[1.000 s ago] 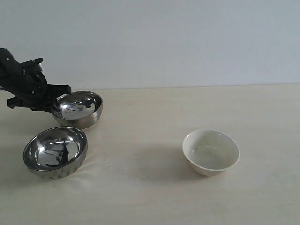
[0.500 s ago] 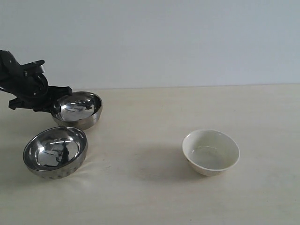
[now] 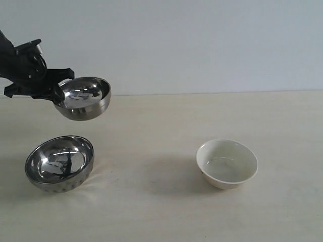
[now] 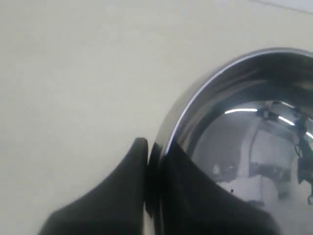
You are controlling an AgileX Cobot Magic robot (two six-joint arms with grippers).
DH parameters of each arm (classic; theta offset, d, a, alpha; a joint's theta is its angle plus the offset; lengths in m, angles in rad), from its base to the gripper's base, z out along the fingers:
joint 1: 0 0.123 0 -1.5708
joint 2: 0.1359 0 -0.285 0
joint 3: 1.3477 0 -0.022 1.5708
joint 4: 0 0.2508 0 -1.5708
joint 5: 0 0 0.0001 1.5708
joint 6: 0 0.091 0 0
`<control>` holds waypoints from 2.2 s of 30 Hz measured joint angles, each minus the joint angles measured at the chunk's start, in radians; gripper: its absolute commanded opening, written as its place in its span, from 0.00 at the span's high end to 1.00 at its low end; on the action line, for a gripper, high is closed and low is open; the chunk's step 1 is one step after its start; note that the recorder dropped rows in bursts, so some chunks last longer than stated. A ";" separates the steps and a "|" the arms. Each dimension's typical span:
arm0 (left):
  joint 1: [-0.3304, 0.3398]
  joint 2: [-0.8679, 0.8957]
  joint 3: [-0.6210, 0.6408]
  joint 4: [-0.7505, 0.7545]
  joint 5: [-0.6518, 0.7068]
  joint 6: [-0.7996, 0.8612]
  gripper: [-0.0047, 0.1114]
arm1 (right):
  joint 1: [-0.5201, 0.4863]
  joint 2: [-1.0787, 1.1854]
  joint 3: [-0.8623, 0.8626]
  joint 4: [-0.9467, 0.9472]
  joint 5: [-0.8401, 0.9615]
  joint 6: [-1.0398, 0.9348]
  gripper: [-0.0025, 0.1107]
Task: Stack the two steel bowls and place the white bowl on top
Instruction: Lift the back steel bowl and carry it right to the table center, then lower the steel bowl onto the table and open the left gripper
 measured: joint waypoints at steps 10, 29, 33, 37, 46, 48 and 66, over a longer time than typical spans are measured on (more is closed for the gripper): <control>0.000 -0.196 0.112 -0.014 0.065 0.032 0.93 | 0.000 0.000 0.000 0.000 0.000 0.000 0.98; -0.332 -0.601 0.701 -0.195 -0.084 0.144 0.93 | 0.000 0.000 0.000 0.000 0.000 0.000 0.98; -0.374 -0.530 0.739 -0.245 -0.133 0.141 0.93 | 0.000 0.000 0.000 0.000 0.000 0.000 0.98; -0.418 -0.451 0.754 -0.299 -0.193 0.159 0.93 | 0.000 0.000 0.000 0.000 0.000 0.000 0.98; -0.429 -0.337 0.754 -0.323 -0.255 0.182 0.93 | 0.000 0.000 0.000 0.000 0.000 0.000 0.98; -0.429 -0.324 0.754 -0.325 -0.260 0.182 0.93 | 0.000 0.000 0.000 0.000 0.000 0.000 0.98; -0.429 -0.277 0.754 -0.329 -0.270 0.188 0.59 | 0.000 0.000 0.000 0.000 0.000 0.000 0.98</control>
